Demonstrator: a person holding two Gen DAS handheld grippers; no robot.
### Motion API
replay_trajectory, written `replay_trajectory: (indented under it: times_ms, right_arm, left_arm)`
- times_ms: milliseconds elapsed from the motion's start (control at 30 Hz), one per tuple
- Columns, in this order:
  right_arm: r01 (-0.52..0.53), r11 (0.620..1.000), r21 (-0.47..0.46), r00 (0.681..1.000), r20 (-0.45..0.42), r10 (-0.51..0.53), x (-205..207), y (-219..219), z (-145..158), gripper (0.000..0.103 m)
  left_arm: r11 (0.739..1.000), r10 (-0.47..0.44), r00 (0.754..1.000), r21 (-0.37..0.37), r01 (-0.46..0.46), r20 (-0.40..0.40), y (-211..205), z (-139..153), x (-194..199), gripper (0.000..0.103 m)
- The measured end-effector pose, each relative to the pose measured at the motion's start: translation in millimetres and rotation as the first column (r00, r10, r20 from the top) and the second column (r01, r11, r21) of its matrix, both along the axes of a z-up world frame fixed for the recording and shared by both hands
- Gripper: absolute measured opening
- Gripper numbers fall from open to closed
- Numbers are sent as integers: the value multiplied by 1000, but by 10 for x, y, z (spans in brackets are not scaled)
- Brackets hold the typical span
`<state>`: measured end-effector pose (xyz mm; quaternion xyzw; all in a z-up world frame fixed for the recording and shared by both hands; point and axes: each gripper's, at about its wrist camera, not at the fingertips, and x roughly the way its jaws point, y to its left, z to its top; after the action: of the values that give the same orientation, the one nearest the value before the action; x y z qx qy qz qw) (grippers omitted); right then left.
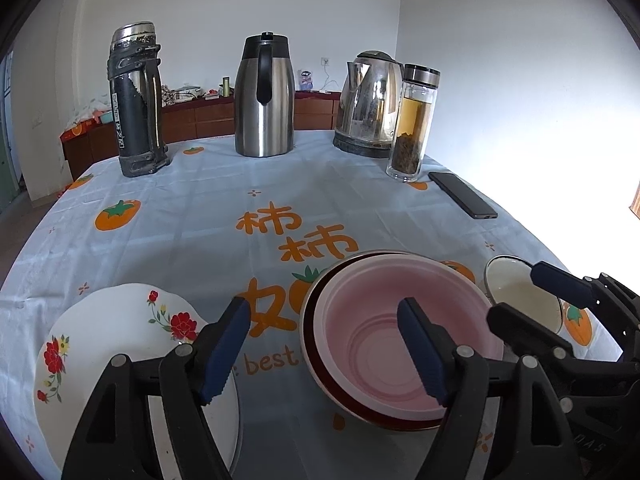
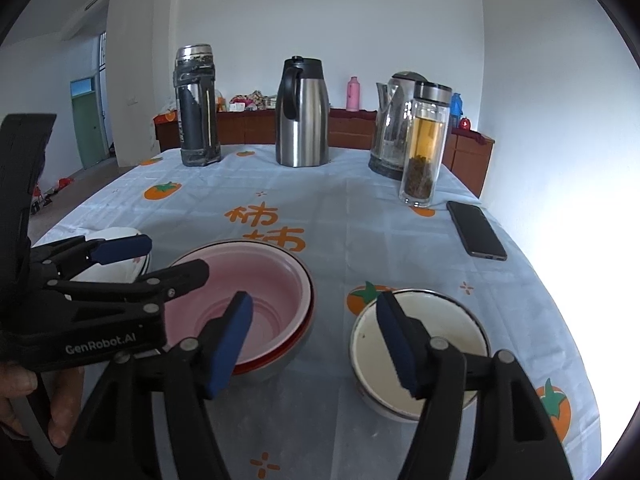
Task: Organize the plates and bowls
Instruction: 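Open both grippers and pull them back off the pink bowl rim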
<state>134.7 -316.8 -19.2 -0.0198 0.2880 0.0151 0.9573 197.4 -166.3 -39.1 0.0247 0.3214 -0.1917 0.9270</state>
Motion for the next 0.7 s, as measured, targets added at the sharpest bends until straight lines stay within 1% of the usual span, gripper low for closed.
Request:
replay_trajectory:
  times_ms: [200, 300, 400, 500, 533, 600, 633, 700]
  right_arm:
    - [35, 999, 17, 999, 15, -35, -89, -159, -13, 65]
    - [66, 997, 26, 997, 34, -66, -149, -265, 4, 65]
    - [119, 992, 42, 991, 59, -121, -218, -441, 25, 65]
    - [186, 981, 51, 980, 59, -189, -259, -654, 8, 64]
    - [214, 975, 55, 975, 54, -217, -267, -741, -12, 62]
    - [247, 967, 68, 967, 39, -250, -265, -876, -46, 50]
    - [265, 962, 71, 963, 29, -267, -263, -945, -72, 48]
    - [284, 956, 80, 958, 12, -286, -251, -1047, -113, 36]
  left_arm:
    - [1000, 18, 1000, 1, -18, 6, 15, -10, 9, 78]
    - [999, 37, 999, -12, -36, 24, 44, 14, 0, 78]
    - [997, 66, 996, -38, -63, 62, 97, 72, -33, 78]
    - [995, 90, 991, -44, -86, 102, 113, 123, -70, 78]
    - [994, 98, 989, -49, -93, 109, 118, 137, -79, 78]
    - [993, 107, 989, -59, -101, 106, 114, 167, -97, 78]
    - [993, 106, 989, -67, -99, 103, 97, 191, -114, 78]
    - [994, 83, 990, -79, -75, 110, 40, 248, -174, 78]
